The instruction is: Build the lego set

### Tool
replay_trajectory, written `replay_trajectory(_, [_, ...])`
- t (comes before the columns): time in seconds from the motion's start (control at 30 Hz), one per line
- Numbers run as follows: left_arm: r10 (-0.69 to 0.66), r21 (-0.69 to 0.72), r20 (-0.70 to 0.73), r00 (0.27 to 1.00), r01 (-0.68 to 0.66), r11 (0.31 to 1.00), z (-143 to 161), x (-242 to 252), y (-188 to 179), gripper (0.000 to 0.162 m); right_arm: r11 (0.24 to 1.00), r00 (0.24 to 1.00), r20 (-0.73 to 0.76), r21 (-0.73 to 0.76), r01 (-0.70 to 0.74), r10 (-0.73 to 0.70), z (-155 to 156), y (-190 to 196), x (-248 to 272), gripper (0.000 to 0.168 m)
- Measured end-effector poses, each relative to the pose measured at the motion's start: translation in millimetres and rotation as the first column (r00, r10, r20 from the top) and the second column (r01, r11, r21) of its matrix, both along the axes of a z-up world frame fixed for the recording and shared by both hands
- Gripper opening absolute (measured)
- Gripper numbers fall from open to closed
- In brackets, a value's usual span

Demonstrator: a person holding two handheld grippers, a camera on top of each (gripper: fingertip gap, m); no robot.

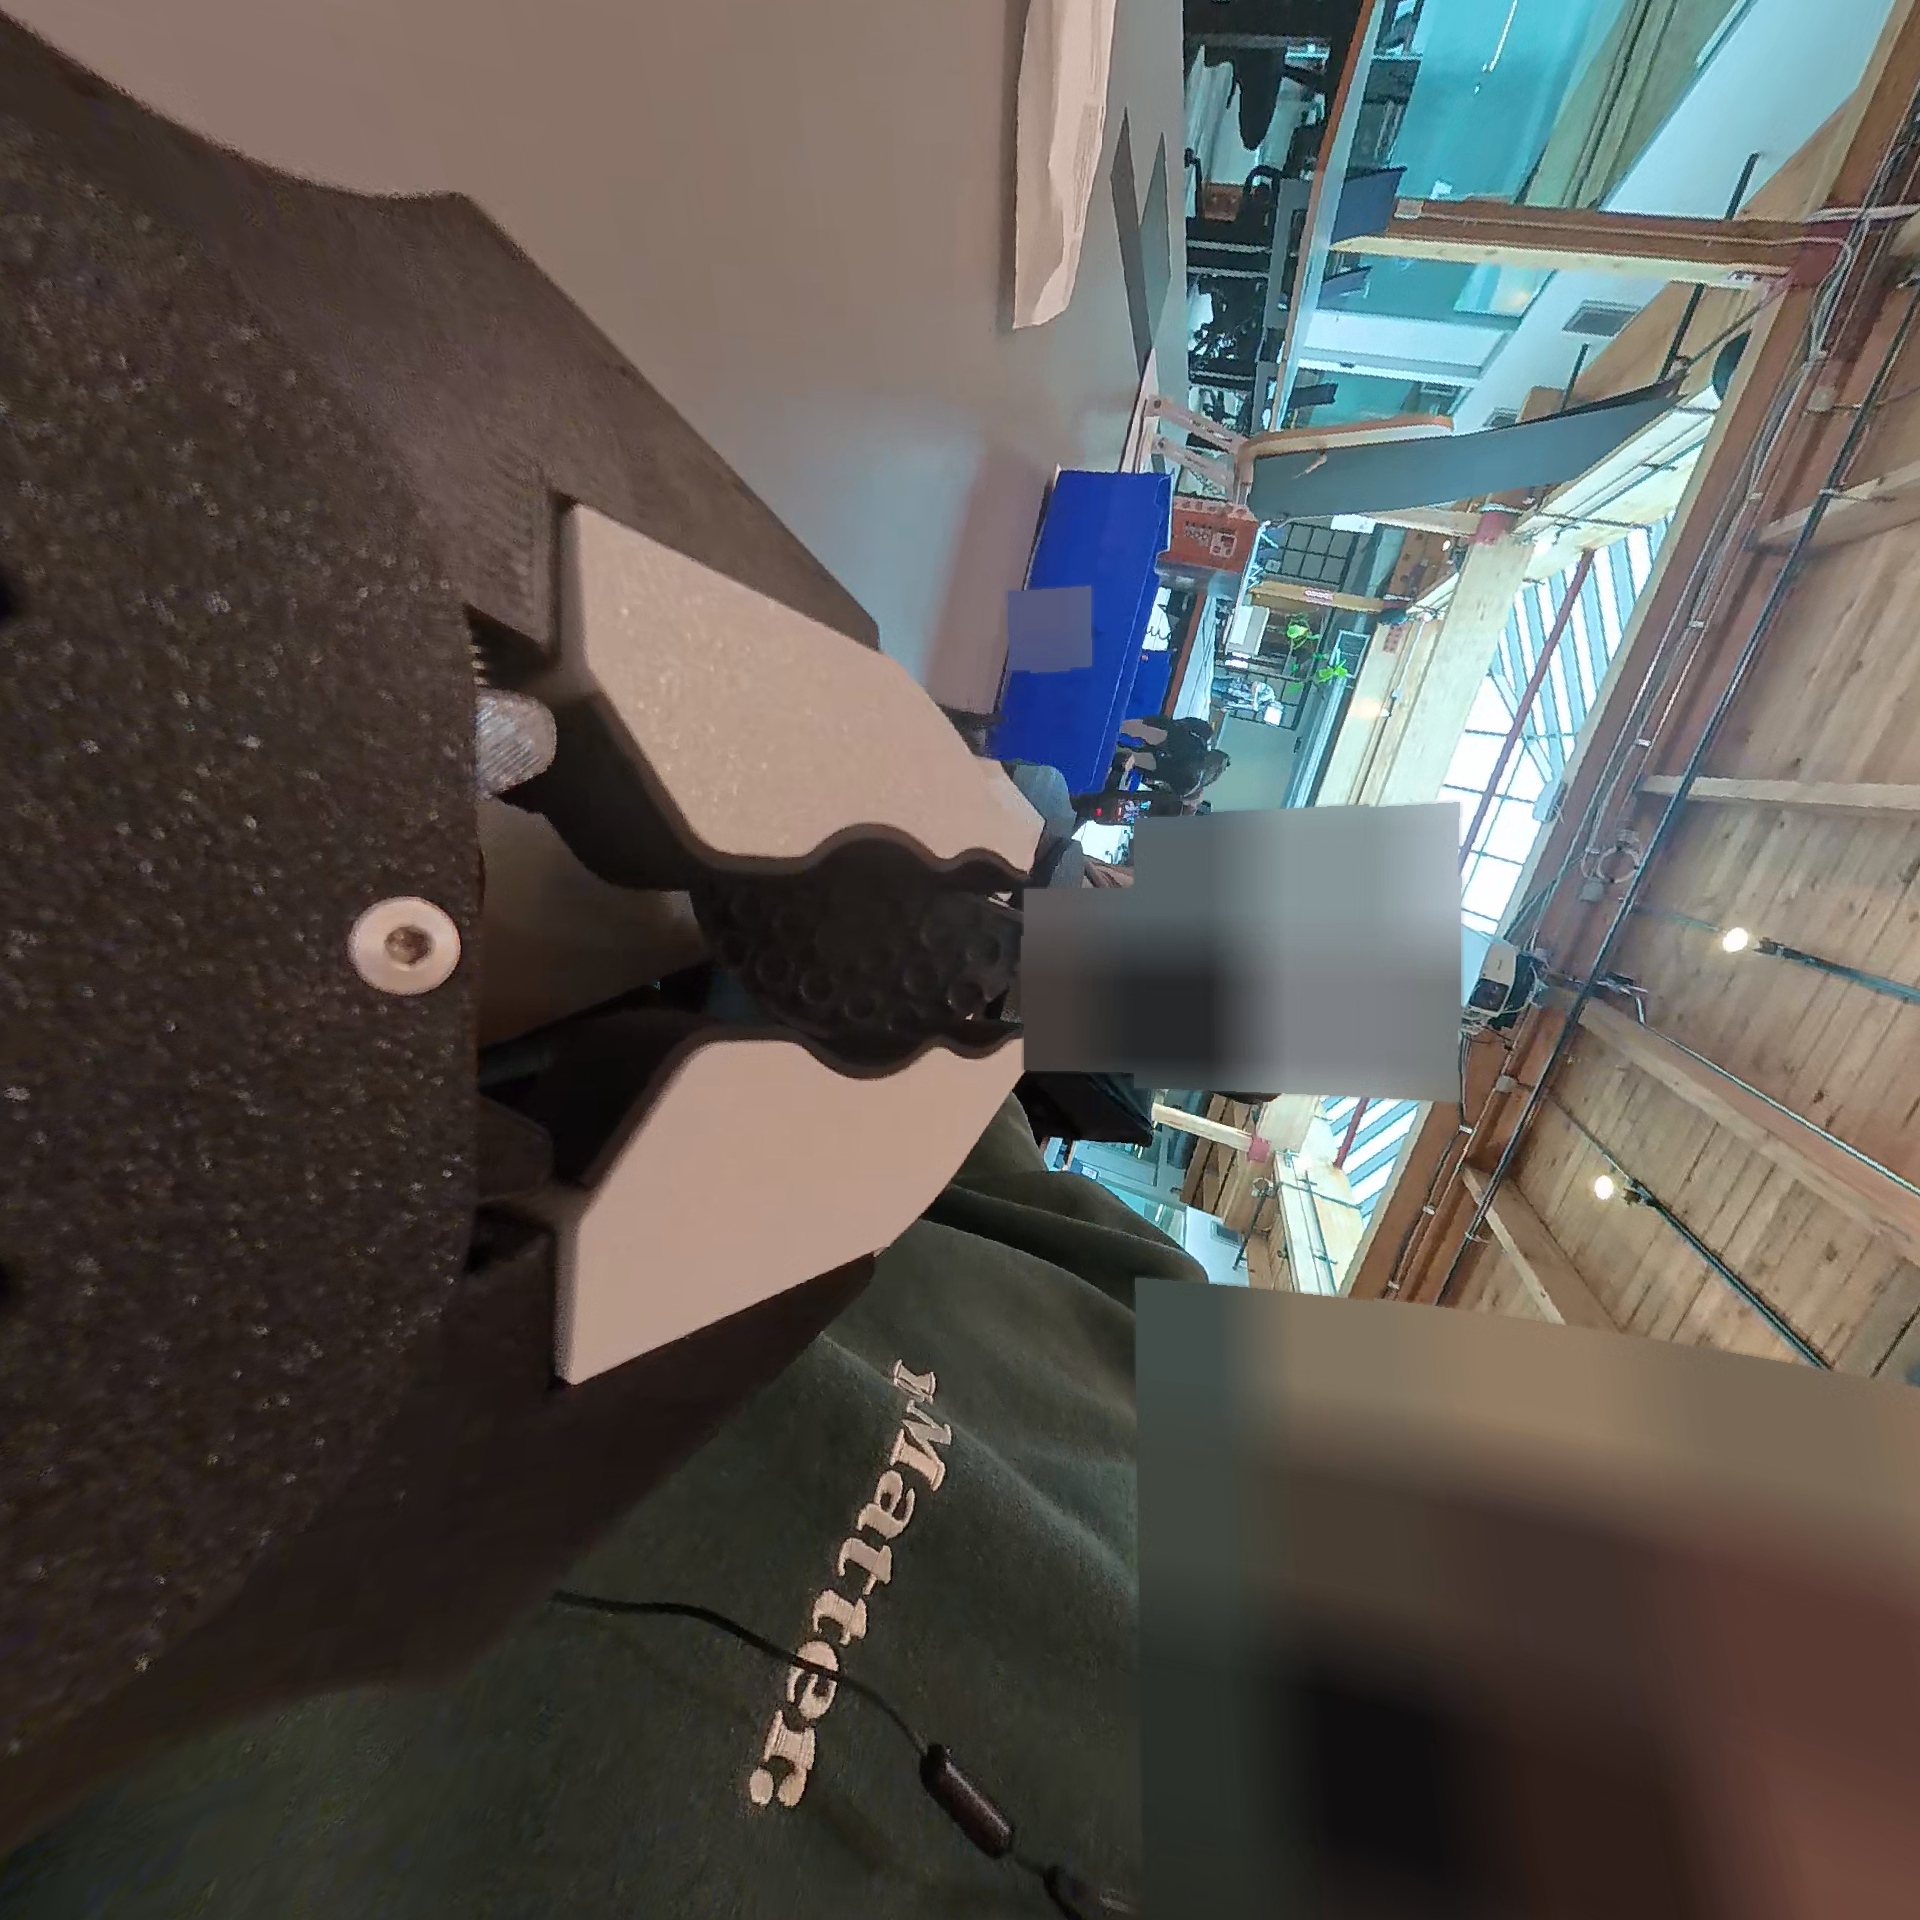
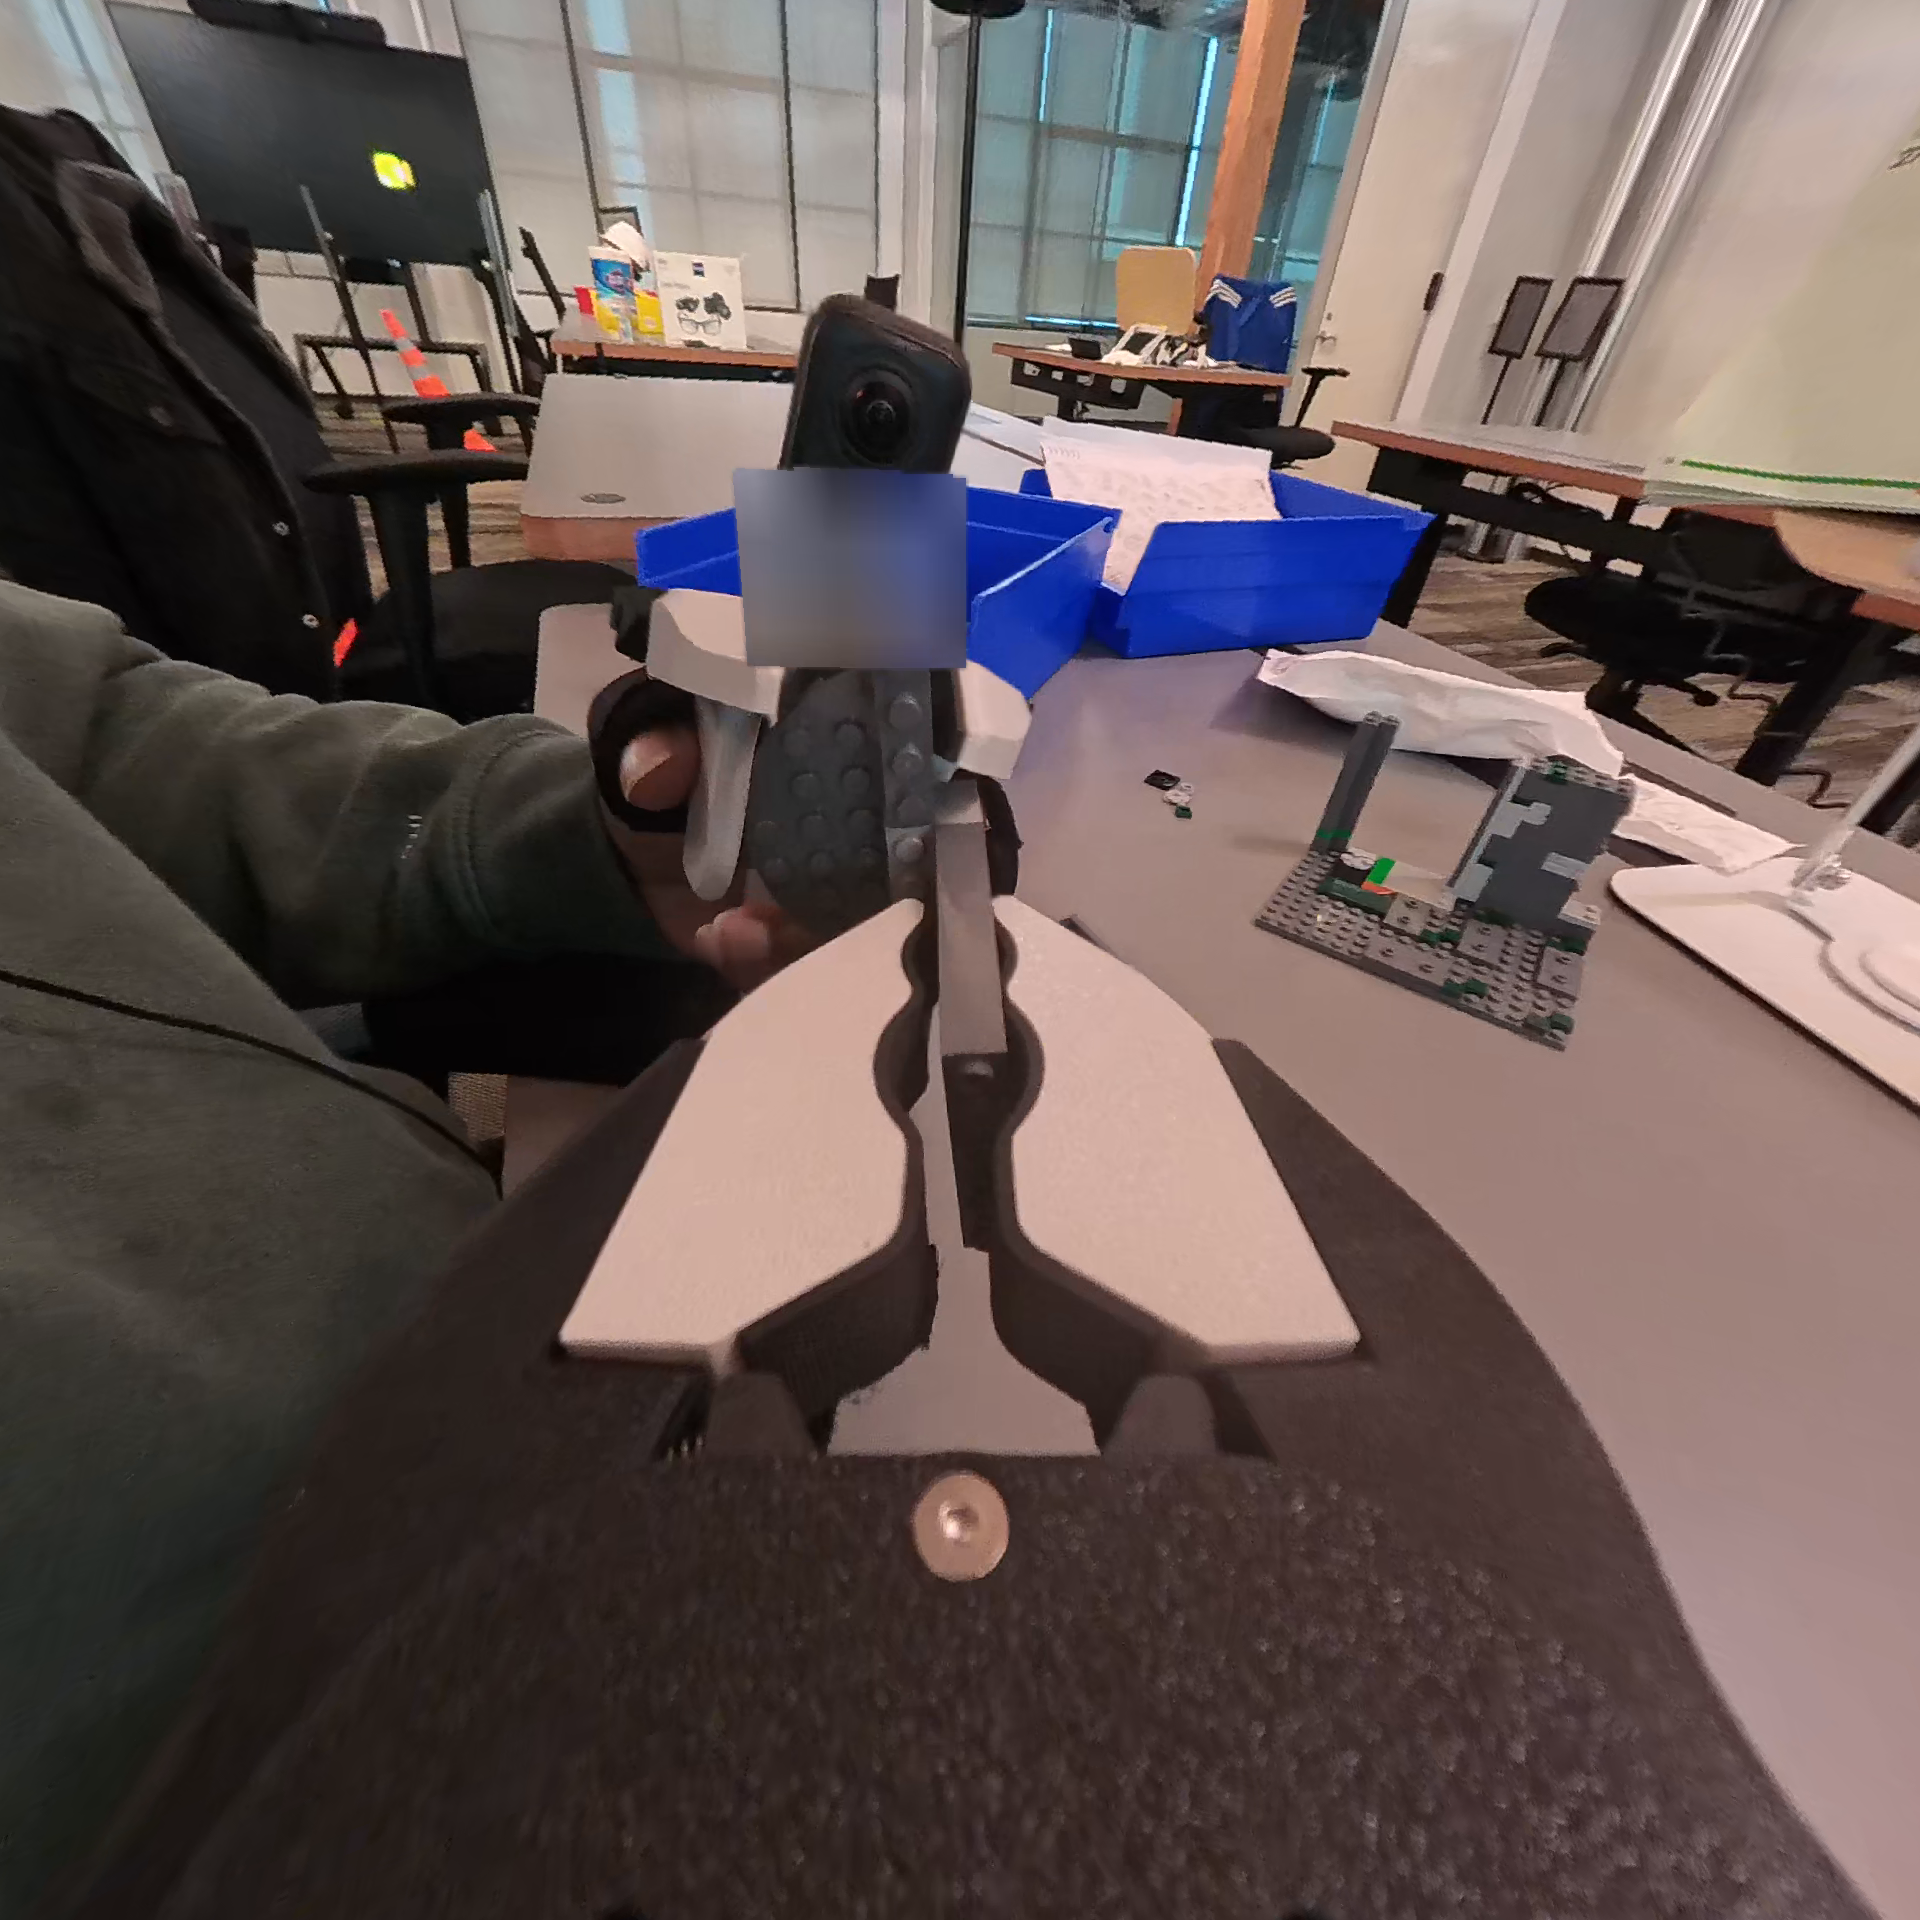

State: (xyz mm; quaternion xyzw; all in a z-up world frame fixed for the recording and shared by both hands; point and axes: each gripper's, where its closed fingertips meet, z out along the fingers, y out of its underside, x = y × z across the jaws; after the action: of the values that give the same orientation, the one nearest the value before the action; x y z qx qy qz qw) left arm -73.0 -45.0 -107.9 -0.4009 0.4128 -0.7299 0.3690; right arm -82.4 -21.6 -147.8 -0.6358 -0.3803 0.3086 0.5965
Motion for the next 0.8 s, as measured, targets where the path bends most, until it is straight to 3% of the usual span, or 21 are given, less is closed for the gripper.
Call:
replay_trajectory(0.33, [0.046,0.025,-0.017,0.999,-0.046,0.999,1.8,2.5,3.1,0.025,1.000,0.998,-0.068,-0.027,-0.006,0.004,1.4,1.5,3.5,0.007])
replay_trajectory(0.57, [0.109,0.042,-0.030,0.994,-0.108,0.993,3.9,-3.9,10.9,0.043,0.997,0.995,-0.100,-0.082,-0.009,0.001,-1.9,4.6,9.4,0.006])
replay_trajectory(0.8, [0.216,0.240,-0.233,0.948,-0.159,0.958,-28.3,0.0,12.2,0.037,0.989,0.995,-0.090,-0.139,-0.047,0.034,-2.9,5.6,22.0,0.006])
